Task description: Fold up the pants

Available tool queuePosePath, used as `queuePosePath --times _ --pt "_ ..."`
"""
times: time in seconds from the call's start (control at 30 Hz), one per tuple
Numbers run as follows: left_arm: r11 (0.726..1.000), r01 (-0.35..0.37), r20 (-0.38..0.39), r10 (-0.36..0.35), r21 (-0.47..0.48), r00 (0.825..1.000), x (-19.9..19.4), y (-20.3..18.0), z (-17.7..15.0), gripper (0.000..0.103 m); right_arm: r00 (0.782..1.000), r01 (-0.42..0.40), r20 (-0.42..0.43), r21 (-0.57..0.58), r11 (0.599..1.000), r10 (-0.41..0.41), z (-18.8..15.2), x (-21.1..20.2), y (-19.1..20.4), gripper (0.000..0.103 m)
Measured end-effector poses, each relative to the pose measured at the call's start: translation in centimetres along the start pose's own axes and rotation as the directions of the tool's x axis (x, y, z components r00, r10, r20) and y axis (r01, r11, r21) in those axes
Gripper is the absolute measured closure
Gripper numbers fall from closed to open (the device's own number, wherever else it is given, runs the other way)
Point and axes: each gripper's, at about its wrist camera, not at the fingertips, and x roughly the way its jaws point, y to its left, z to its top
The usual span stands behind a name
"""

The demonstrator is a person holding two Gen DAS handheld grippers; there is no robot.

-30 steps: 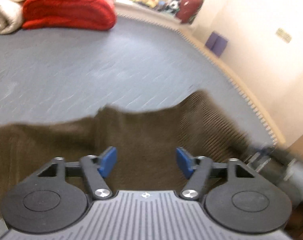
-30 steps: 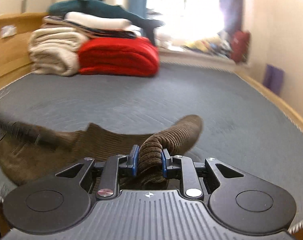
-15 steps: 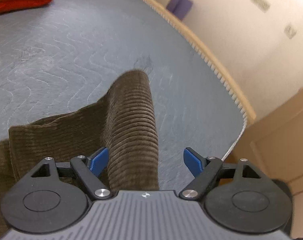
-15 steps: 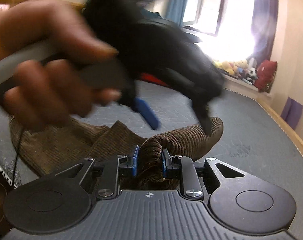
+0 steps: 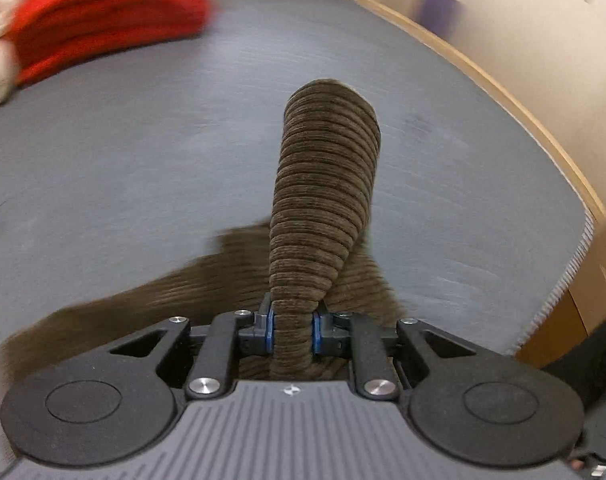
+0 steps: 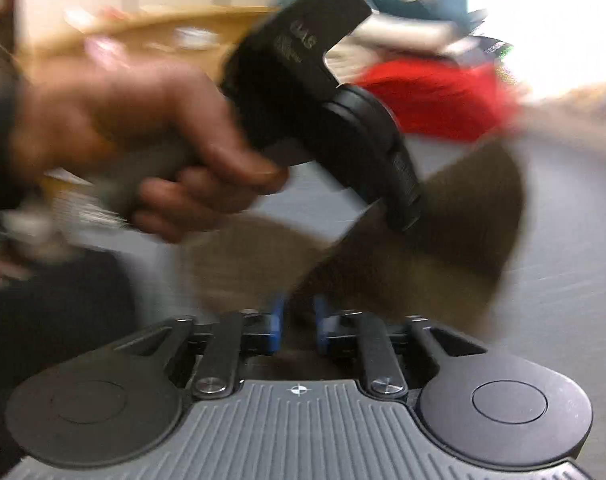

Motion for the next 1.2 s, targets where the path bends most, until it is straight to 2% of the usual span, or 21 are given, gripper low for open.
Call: queuePosePath --times 0.07,0.13,0.2,0.27,0.37,0.43,0.5,0.53,0.63,0.73,0.8,0.9,0.97,1.07,1.13,1.2 --pt "0.995 -0.044 0.013 0.046 -0.091 0.999 -2.2 5.1 -0.8 0.084 0.992 -0.123 0.020 0.015 0.992 0.122 0.9 -0.1 0.9 0.090" --pt "0.983 -0.093 0.020 0.097 -0.156 0.995 -4.0 9.1 -1.7 0.084 0.988 -0.144 0.056 0.055 0.988 0.141 2.0 0.2 0.8 0.086" --pt "0.966 -0.144 0.006 0.149 -0.216 0.989 -5.4 13.1 -2.5 0.083 0.990 -0.128 0.075 0.160 0.979 0.117 3.1 1.2 -0.8 0.078" --pt "0.947 -0.198 -0.024 0.198 -0.254 0.980 -6.3 16.4 -3.6 0.080 0.996 -0.070 0.074 0.261 0.963 0.052 4.0 2.4 -3.0 0.062" --pt "0.921 -0.265 -0.075 0.254 -0.285 0.964 -6.7 19.7 -4.8 0.077 0.999 0.016 0.030 0.391 0.920 -0.030 4.7 5.2 -5.8 0.049" --pt "0.906 -0.287 -0.089 0.273 -0.311 0.958 -6.8 21.4 -5.5 0.064 0.998 0.060 -0.016 0.484 0.873 -0.060 4.5 7.2 -7.2 0.045" --pt "0.899 -0.251 -0.084 0.237 -0.358 0.968 -6.1 22.8 -6.1 0.014 0.996 0.088 -0.072 0.553 0.828 -0.058 4.0 9.9 -8.2 0.045" --pt "0.899 -0.236 -0.085 0.220 -0.368 0.972 -5.5 22.7 -6.1 0.009 0.994 0.100 -0.097 0.577 0.811 -0.053 3.7 11.1 -8.6 0.045" --pt "0.894 -0.227 -0.128 0.191 -0.387 0.973 -2.9 23.9 -7.4 0.008 0.984 0.147 -0.172 0.598 0.788 -0.052 2.9 13.9 -8.8 0.045" --pt "0.864 -0.231 -0.165 0.174 -0.448 0.971 -0.7 25.5 -9.0 0.007 0.965 0.225 -0.247 0.591 0.775 -0.092 2.8 16.7 -8.4 0.042" --pt "0.846 -0.186 -0.157 0.123 -0.500 0.980 0.4 26.4 -10.1 0.007 0.955 0.261 -0.271 0.591 0.764 -0.117 2.6 17.5 -8.6 0.035" --pt "0.787 -0.063 -0.101 0.001 -0.614 0.995 1.7 28.3 -11.7 0.006 0.948 0.279 -0.295 0.605 0.746 -0.115 2.4 18.7 -9.1 0.031" --pt "0.761 -0.018 -0.075 -0.041 -0.648 0.996 2.7 28.9 -12.6 0.006 0.944 0.287 -0.310 0.602 0.745 -0.113 2.3 19.1 -9.2 0.028" --pt "0.759 0.009 -0.040 -0.046 -0.651 0.998 3.0 28.9 -13.5 0.006 0.940 0.294 -0.324 0.608 0.737 -0.107 2.1 19.5 -9.9 0.027" --pt "0.763 0.019 -0.022 -0.043 -0.647 0.999 2.7 28.7 -13.9 0.010 0.940 0.286 -0.330 0.630 0.722 -0.084 1.8 19.9 -10.5 0.027" --pt "0.775 0.026 -0.004 -0.037 -0.632 0.999 2.1 28.4 -14.2 0.022 0.944 0.266 -0.324 0.655 0.708 -0.056 1.3 20.5 -11.1 0.033"
